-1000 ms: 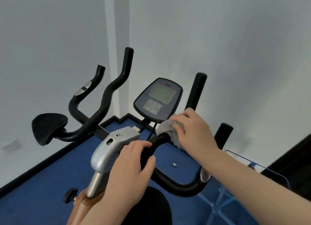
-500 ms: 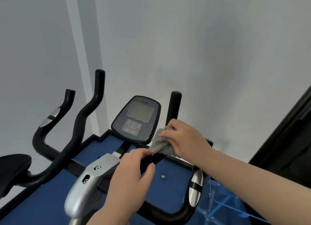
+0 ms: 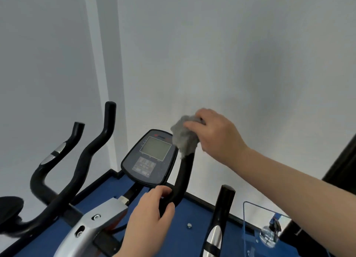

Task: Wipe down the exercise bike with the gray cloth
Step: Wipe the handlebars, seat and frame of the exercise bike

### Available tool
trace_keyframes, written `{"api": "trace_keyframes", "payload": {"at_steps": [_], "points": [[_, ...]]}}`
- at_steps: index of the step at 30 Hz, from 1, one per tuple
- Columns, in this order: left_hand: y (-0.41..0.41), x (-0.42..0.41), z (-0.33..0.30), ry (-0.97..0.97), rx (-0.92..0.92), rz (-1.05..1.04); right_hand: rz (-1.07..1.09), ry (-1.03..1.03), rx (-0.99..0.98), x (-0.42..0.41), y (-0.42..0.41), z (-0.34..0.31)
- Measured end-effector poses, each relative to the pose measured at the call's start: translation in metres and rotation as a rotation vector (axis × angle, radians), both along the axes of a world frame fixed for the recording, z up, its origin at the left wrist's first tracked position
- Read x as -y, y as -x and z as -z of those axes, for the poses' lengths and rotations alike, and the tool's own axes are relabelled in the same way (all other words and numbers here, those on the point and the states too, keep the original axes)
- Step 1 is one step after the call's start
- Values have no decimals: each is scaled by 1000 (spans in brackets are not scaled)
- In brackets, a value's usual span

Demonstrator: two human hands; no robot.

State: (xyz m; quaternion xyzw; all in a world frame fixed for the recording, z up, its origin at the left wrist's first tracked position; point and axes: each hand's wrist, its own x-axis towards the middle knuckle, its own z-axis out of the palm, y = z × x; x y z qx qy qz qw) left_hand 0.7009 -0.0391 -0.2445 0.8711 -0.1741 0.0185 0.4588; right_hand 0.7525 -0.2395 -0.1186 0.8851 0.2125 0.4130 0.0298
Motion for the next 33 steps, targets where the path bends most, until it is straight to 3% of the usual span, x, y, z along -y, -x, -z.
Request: {"api": "trace_keyframes", "payload": {"at_steps": [3, 4, 7, 14, 23, 27, 33], "points": [[2, 0, -1, 2, -11, -13, 27, -517, -36, 7, -8, -30], [2, 0, -2, -2, -7, -18, 13, -605, -93, 3, -9, -30], [3, -1, 1, 0, -2, -13, 54, -638, -300, -24, -8, 4], [2, -2, 1, -1, 19, 9, 194, -899, -52, -52, 9, 59], [0, -4, 8, -33, 83, 31, 209, -1166, -78, -56, -4, 61], [-1, -4, 11, -44, 107, 28, 253, -1168, -41, -66, 1, 83], [-1, -4, 14, -75, 136, 26, 279, -1196, -184, -58, 23, 104]]}}
